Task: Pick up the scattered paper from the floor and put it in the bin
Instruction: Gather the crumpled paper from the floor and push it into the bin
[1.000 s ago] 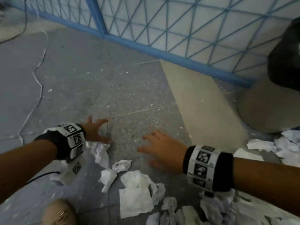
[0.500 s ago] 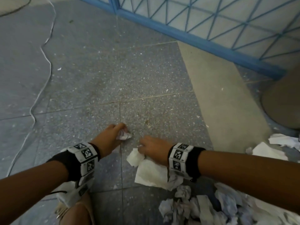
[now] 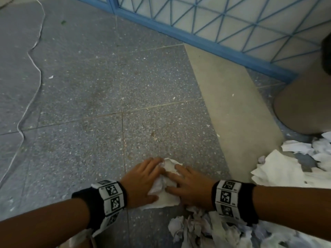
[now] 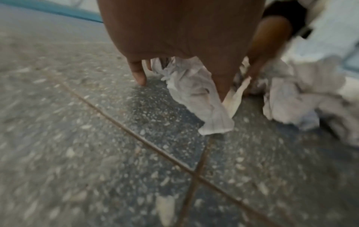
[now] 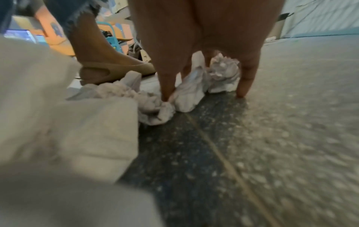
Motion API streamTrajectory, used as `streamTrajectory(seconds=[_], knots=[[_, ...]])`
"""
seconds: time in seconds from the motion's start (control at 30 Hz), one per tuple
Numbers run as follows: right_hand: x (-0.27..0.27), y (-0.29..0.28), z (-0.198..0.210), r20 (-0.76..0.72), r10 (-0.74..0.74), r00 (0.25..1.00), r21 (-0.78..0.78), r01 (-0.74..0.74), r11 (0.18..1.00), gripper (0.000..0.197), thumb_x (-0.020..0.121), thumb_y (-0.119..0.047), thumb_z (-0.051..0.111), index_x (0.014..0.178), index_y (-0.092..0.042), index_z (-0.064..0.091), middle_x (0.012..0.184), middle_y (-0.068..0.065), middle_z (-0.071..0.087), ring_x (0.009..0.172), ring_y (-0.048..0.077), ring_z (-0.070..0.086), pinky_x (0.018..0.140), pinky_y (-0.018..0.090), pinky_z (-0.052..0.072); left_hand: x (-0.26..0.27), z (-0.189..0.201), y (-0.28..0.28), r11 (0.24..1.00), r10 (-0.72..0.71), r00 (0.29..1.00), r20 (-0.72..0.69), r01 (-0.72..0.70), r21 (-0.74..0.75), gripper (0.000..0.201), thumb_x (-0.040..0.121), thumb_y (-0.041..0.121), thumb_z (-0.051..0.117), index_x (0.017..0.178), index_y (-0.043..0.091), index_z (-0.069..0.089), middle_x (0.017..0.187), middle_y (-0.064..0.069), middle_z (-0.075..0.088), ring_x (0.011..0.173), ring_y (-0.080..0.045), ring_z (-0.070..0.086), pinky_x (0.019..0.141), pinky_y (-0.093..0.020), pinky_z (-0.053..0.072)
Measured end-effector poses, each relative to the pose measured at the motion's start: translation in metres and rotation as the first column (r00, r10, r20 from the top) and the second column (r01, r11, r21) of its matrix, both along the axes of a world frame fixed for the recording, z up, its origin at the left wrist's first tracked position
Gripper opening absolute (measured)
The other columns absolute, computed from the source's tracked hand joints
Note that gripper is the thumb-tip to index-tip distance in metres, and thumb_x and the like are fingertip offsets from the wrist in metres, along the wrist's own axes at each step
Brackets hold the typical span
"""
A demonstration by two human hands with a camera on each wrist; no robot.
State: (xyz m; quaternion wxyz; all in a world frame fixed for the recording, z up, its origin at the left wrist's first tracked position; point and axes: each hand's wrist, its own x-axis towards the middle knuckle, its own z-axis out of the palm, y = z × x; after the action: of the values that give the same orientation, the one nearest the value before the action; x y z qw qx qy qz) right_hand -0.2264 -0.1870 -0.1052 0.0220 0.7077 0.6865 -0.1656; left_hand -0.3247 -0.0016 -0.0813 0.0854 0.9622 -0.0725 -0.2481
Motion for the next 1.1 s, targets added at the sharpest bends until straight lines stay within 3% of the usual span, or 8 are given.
streamTrajectory(seconds=[0.2,0.37,0.53,0.7,0.83,0.93,1.03,1.1], knots=[[0.031,0.008,-0.001,-0.070,0.004,0.998,0.194,0.010,0.981,0.017,0.072,-0.021,0.049,0.071,-0.018,0.065,0.077,0.005,0.071,0.057,0.021,0.064,0.048,0.017,0.052,0.017,-0.003,-0.016,0.991,-0.021,1.000,-0.008,0.019,-0.135,0.053,0.070,0.036,0.069,0.113,0.023,0.042,0.122,-0.003,0.058,0.105,-0.021,0.058,0.083,-0.024,0.050],[0.061,-0.006,0.024,-0.319,-0.250,0.914,0.163,0.312,0.936,0.004,0.071,-0.001,0.060,0.072,-0.004,0.062,0.082,0.020,0.066,0.073,0.037,0.063,0.069,0.040,0.056,0.046,0.015,-0.019,0.937,0.189,0.982,-0.012,-0.184,-0.296,0.041,0.081,0.038,0.050,0.115,0.015,0.048,0.113,-0.004,0.058,0.102,-0.020,0.055,0.079,-0.024,0.038],[0.106,-0.024,0.098,-0.394,-0.500,0.772,0.339,0.627,0.701,0.023,0.077,-0.013,0.040,0.081,-0.004,0.061,0.089,0.016,0.061,0.082,0.021,0.049,0.072,0.023,0.032,0.111,0.073,-0.031,0.782,0.456,0.882,0.122,-0.331,-0.528,0.030,0.080,0.019,0.063,0.103,0.020,0.043,0.076,0.012,0.056,0.063,0.001,0.057,0.054,-0.011,0.040],[0.146,-0.069,0.194,-0.394,-0.660,0.639,0.557,0.738,0.382,0.012,0.077,0.001,0.052,0.087,-0.001,0.058,0.088,0.011,0.054,0.085,0.020,0.049,0.070,0.018,0.028,0.206,0.153,-0.075,0.656,0.549,0.788,0.280,-0.198,-0.728,0.036,0.074,0.031,0.063,0.098,0.019,0.039,0.074,0.018,0.047,0.067,-0.007,0.048,0.054,-0.002,0.036],[0.179,-0.127,0.253,-0.391,-0.793,0.467,0.625,0.767,0.143,0.016,0.077,0.001,0.054,0.093,0.001,0.051,0.092,0.009,0.048,0.086,0.015,0.042,0.066,0.007,0.031,0.280,0.217,-0.136,0.693,0.448,0.783,0.431,0.000,-0.721,0.024,0.081,0.035,0.061,0.085,0.014,0.050,0.088,-0.005,0.061,0.087,-0.021,0.058,0.067,-0.025,0.039],[0.209,-0.168,0.275,-0.363,-0.882,0.301,0.623,0.782,0.010,0.022,0.078,-0.010,0.058,0.095,-0.010,0.045,0.096,0.006,0.042,0.085,0.014,0.038,0.061,0.019,0.026,0.325,0.247,-0.194,0.786,0.266,0.755,0.599,0.189,-0.589,0.035,0.070,0.054,0.051,0.075,0.019,0.054,0.107,-0.016,0.056,0.114,-0.026,0.050,0.090,-0.027,0.037],[0.245,-0.195,0.277,-0.457,-0.885,0.094,0.498,0.851,-0.166,0.034,0.070,-0.027,0.060,0.093,-0.017,0.036,0.098,0.007,0.042,0.085,0.015,0.040,0.072,0.031,0.034,0.359,0.252,-0.242,0.924,0.104,0.714,0.692,0.188,-0.332,0.046,0.084,0.052,0.049,0.103,0.013,0.063,0.123,-0.018,0.048,0.125,-0.032,0.035,0.102,-0.035,0.028],[0.257,-0.207,0.271,-0.444,-0.895,-0.032,0.262,0.951,-0.164,0.026,0.075,-0.024,0.064,0.091,-0.018,0.044,0.097,0.015,0.053,0.077,0.019,0.045,0.066,0.032,0.038,0.371,0.241,-0.263,0.964,-0.024,0.774,0.633,0.186,-0.191,0.044,0.089,0.045,0.048,0.113,0.010,0.062,0.128,-0.022,0.049,0.125,-0.036,0.037,0.103,-0.039,0.031]])
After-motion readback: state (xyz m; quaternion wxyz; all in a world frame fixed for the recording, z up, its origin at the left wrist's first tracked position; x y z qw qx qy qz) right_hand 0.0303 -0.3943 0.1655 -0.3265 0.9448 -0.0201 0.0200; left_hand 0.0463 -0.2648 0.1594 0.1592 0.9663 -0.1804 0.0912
